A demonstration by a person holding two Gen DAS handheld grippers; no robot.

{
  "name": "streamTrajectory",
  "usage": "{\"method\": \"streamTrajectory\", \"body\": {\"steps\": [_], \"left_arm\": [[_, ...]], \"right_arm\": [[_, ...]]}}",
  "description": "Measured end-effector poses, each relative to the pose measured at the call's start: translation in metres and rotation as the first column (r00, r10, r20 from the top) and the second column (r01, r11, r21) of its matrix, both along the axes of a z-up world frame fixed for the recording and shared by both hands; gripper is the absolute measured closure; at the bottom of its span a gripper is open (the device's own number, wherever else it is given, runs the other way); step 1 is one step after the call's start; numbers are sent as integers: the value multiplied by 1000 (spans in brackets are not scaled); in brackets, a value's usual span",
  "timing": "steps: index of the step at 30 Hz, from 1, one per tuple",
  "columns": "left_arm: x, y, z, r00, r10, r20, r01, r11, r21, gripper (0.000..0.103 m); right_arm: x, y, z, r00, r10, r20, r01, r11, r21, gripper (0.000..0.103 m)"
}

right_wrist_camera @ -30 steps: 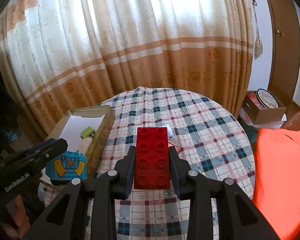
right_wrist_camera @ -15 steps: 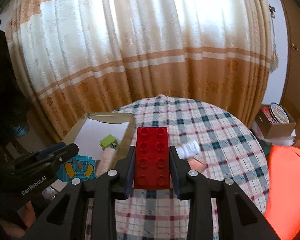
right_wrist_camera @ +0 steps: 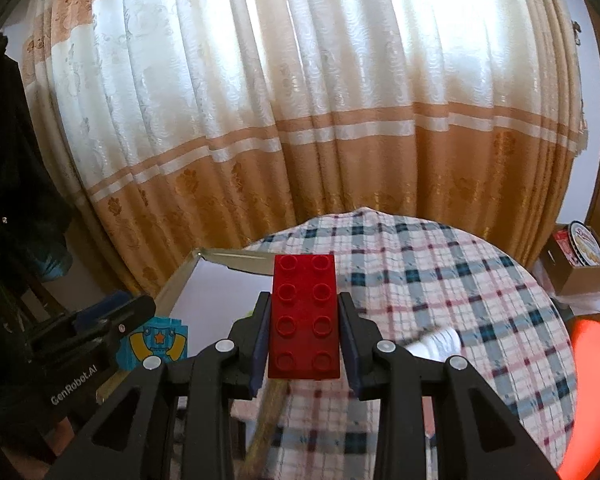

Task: Organize rigid objects
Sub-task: 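Carry the teal brick toward the tray while the right gripper carries the red brick, then lower both bricks into the tray and open both grippers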

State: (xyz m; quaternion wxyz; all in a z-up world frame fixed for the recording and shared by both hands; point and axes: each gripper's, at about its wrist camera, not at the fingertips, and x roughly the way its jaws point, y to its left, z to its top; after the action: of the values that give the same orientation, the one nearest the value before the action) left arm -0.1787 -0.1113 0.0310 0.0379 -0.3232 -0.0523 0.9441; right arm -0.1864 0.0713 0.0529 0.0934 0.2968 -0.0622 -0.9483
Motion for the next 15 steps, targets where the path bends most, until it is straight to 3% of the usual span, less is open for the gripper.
{"method": "streamTrajectory", "body": {"steps": [15], "left_arm": [[-64,-21,-19,997,54,62,-52,998,-33,73]], "right_arm": [[-81,-43,-32,993,70,92,-70,998,2,69]]}}
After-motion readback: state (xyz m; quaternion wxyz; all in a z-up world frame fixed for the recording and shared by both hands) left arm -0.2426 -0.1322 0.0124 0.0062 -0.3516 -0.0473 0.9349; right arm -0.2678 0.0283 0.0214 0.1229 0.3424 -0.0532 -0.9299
